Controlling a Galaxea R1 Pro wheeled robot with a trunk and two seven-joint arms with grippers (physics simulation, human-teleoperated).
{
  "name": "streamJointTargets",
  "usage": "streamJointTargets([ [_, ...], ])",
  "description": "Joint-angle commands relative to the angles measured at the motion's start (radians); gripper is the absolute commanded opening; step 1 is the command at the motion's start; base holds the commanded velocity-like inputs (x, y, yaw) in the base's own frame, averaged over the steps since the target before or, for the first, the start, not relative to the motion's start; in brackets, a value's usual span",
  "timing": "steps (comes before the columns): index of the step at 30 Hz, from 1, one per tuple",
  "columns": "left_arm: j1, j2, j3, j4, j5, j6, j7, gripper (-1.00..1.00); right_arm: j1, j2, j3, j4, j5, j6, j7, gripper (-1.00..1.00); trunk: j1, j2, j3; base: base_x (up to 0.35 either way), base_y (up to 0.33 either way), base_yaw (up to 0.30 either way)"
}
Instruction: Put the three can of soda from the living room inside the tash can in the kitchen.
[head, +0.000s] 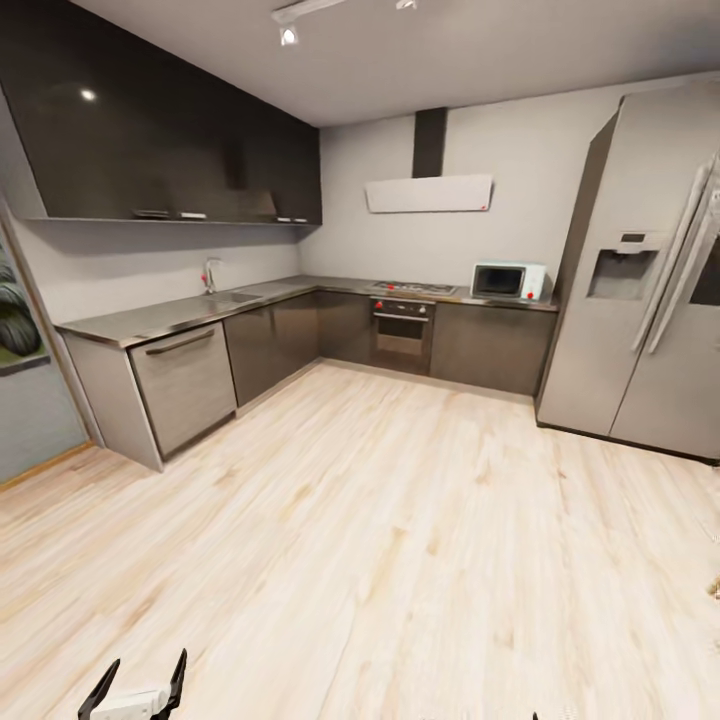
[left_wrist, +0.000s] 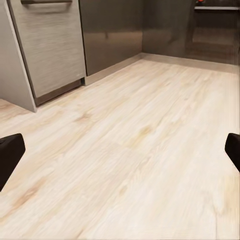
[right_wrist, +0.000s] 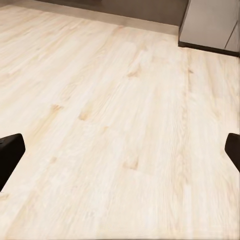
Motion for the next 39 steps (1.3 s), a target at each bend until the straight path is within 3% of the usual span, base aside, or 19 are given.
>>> streamJointTargets([
  [1, 0.0, 0.0, 0.0, 0.0, 0.0, 0.0, 0.0, 1.0, 0.0, 0.0, 0.0, 0.0, 0.0, 0.0, 0.0, 1.0, 0.0, 0.0, -0.001, 0.0, 0.0, -0.211],
  [19, 0.0, 0.0, 0.0, 0.0, 0.0, 0.0, 0.0, 1.0, 0.0, 0.0, 0.001, 0.001, 0.001, -0.002, 0.0, 1.0, 0.0, 0.0, -0.003, 0.0, 0.0, -0.083],
  [39, 0.0, 0.0, 0.0, 0.0, 0.0, 0.0, 0.0, 1.0, 0.0, 0.0, 0.001, 0.002, 0.0, -0.002, 0.0, 1.0, 0.0, 0.0, 0.016, 0.0, 0.0, -0.175],
])
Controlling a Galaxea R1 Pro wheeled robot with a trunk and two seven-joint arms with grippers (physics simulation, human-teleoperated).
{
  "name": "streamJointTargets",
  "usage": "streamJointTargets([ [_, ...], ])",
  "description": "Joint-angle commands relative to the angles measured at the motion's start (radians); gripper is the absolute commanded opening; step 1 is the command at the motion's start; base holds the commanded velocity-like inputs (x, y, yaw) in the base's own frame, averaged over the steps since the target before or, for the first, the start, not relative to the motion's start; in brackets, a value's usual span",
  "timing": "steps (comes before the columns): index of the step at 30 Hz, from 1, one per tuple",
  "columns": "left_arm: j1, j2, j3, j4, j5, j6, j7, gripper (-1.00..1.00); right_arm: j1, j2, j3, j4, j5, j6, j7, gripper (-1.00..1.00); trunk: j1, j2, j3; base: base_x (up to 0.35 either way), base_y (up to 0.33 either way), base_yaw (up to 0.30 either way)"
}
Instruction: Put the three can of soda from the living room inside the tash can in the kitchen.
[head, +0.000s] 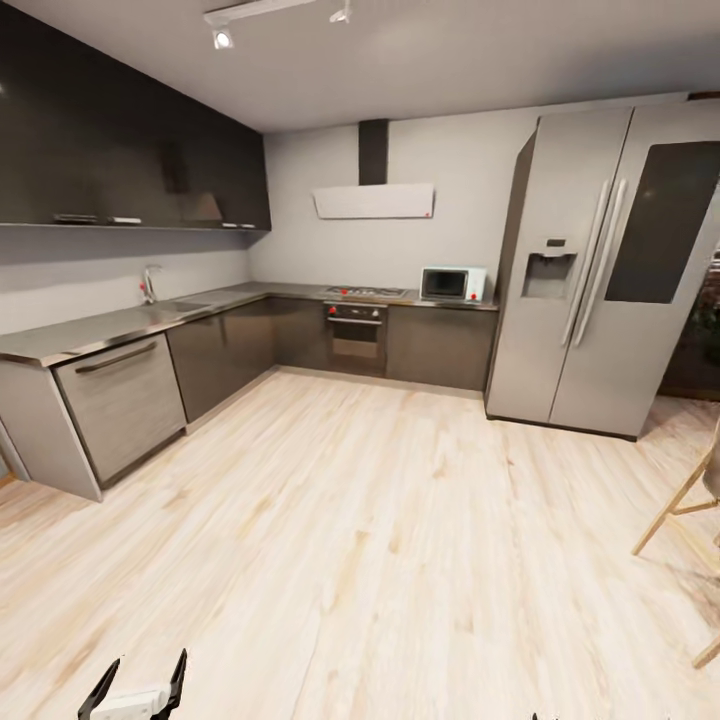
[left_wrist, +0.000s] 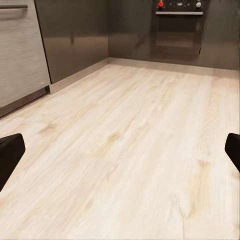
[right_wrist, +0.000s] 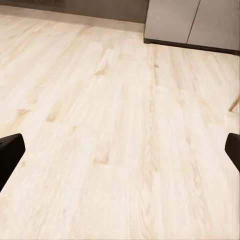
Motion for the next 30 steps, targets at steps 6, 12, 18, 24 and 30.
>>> streamJointTargets([
  [6, 0.0, 0.0, 0.0, 0.0, 0.0, 0.0, 0.0, 1.0, 0.0, 0.0, 0.0, 0.0, 0.0, 0.0, 0.0, 1.0, 0.0, 0.0, 0.006, 0.0, 0.0, -0.201],
  [12, 0.0, 0.0, 0.0, 0.0, 0.0, 0.0, 0.0, 1.0, 0.0, 0.0, 0.0, 0.005, 0.001, 0.0, 0.0, 1.0, 0.0, 0.0, 0.013, -0.021, 0.0, -0.199],
  [18, 0.0, 0.0, 0.0, 0.0, 0.0, 0.0, 0.0, 1.0, -0.001, 0.0, 0.0, 0.008, 0.001, 0.0, 0.0, 1.0, 0.0, 0.0, 0.018, -0.204, 0.0, -0.169],
  [24, 0.0, 0.0, 0.0, 0.0, 0.0, 0.0, 0.0, 1.0, -0.001, 0.0, 0.0, 0.009, 0.001, 0.0, 0.0, 1.0, 0.0, 0.0, 0.023, -0.294, 0.0, -0.123],
  [30, 0.0, 0.0, 0.0, 0.0, 0.0, 0.0, 0.0, 1.0, -0.001, 0.0, 0.0, 0.009, 0.001, 0.0, 0.0, 1.0, 0.0, 0.0, 0.027, -0.318, 0.0, -0.091],
])
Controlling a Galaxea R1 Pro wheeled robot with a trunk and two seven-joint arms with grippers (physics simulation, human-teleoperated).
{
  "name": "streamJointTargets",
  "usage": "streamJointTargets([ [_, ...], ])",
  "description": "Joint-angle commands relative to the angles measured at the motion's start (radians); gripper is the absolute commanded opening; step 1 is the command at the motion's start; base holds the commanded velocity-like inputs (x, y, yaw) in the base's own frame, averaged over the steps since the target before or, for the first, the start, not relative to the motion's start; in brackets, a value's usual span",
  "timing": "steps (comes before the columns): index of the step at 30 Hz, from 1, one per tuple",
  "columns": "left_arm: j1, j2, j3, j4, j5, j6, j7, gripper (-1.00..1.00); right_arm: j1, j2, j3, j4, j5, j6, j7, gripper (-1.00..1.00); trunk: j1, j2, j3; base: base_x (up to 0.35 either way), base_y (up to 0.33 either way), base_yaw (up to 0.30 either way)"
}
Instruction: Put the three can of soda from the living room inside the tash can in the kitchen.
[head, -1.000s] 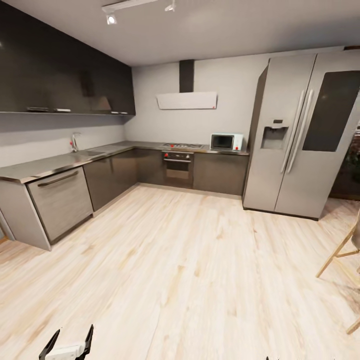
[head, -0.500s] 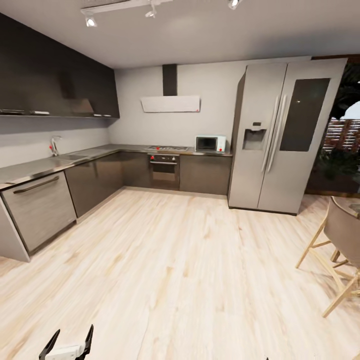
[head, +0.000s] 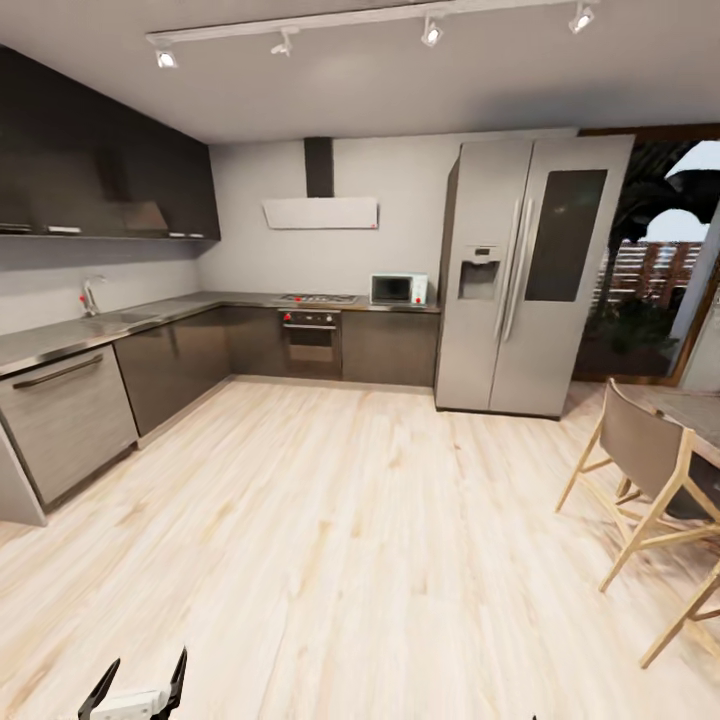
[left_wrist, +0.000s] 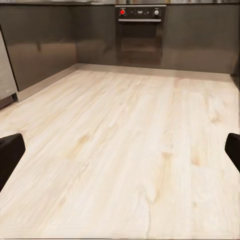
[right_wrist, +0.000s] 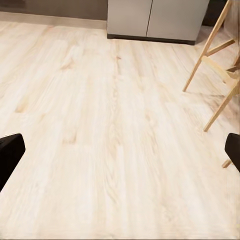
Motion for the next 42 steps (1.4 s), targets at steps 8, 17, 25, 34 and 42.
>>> streamJointTargets([
  [8, 0.0, 0.0, 0.0, 0.002, 0.001, 0.0, 0.0, 1.0, 0.0, 0.0, 0.0, 0.0, 0.0, 0.0, 0.0, 1.0, 0.0, 0.0, 0.002, -0.22, 0.0, -0.028],
  [17, 0.0, 0.0, 0.0, 0.003, 0.001, 0.0, 0.0, 1.0, 0.0, 0.0, 0.0, 0.0, -0.001, 0.0, 0.0, 1.0, 0.0, 0.0, 0.002, -0.039, 0.0, -0.059],
  [25, 0.0, 0.0, 0.0, 0.003, 0.001, 0.0, 0.0, 1.0, 0.0, 0.0, 0.0, 0.0, -0.001, 0.0, 0.0, 1.0, 0.0, 0.0, 0.005, -0.005, 0.0, -0.206],
  [34, 0.0, 0.0, 0.0, 0.003, 0.0, 0.0, 0.0, 1.0, -0.001, 0.0, 0.0, 0.01, -0.001, -0.001, 0.0, 1.0, 0.0, 0.0, 0.01, -0.001, 0.0, -0.238],
  [42, 0.0, 0.0, 0.0, 0.003, 0.0, 0.0, 0.0, 1.0, -0.001, 0.0, 0.0, 0.018, -0.001, -0.001, 0.0, 1.0, 0.0, 0.0, 0.015, 0.0, 0.0, -0.242],
])
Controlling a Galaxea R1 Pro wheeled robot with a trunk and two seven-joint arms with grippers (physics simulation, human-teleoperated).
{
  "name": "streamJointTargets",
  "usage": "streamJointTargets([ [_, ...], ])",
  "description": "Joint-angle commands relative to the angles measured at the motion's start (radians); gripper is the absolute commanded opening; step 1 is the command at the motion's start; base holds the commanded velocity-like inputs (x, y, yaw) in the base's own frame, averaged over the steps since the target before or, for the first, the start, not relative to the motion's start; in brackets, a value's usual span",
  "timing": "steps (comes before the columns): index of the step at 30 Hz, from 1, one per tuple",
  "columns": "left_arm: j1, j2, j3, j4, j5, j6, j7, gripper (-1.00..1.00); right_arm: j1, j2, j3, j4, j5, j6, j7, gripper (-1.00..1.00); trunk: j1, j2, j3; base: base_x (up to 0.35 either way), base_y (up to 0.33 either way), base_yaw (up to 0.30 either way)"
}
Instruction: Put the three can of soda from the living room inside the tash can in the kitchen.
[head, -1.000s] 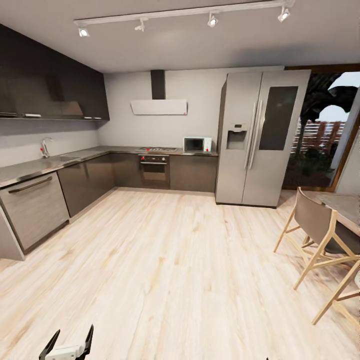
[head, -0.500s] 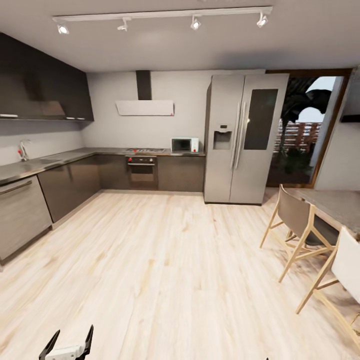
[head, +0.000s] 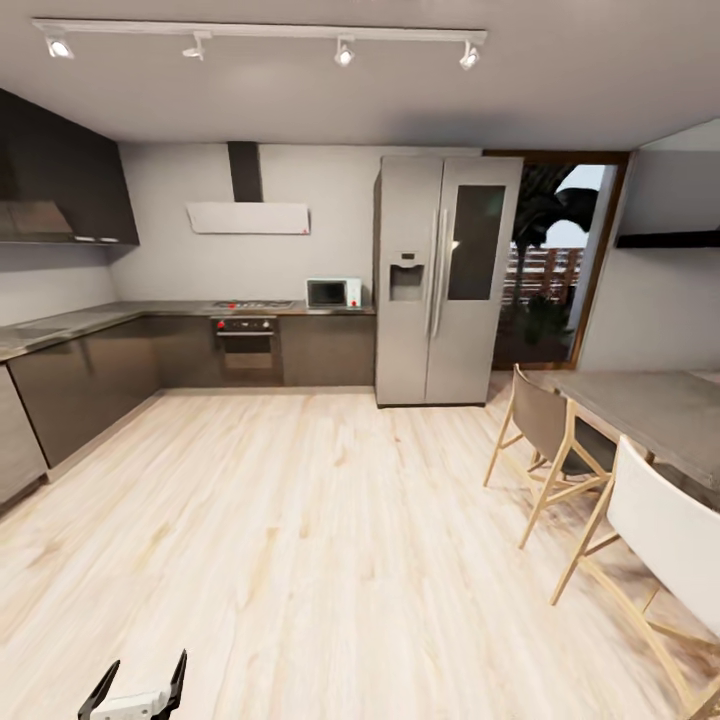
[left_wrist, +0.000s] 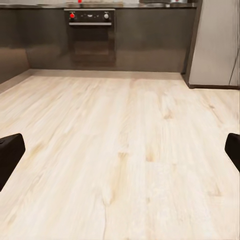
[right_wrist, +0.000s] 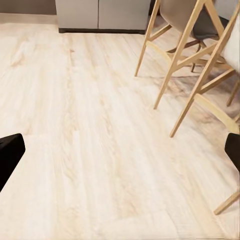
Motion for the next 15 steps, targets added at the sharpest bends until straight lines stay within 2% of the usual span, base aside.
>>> streamJointTargets([
  [1, 0.0, 0.0, 0.0, 0.0, 0.0, 0.0, 0.0, 1.0, 0.0, 0.0, 0.0, 0.001, 0.0, 0.0, 0.0, 1.0, 0.0, 0.0, 0.001, 0.0, 0.0, -0.243],
  [15, 0.0, 0.0, 0.0, 0.003, 0.0, 0.0, 0.0, 1.0, -0.001, -0.001, -0.002, 0.02, 0.0, 0.0, 0.0, 1.0, 0.0, 0.0, 0.009, 0.0, 0.0, -0.243],
])
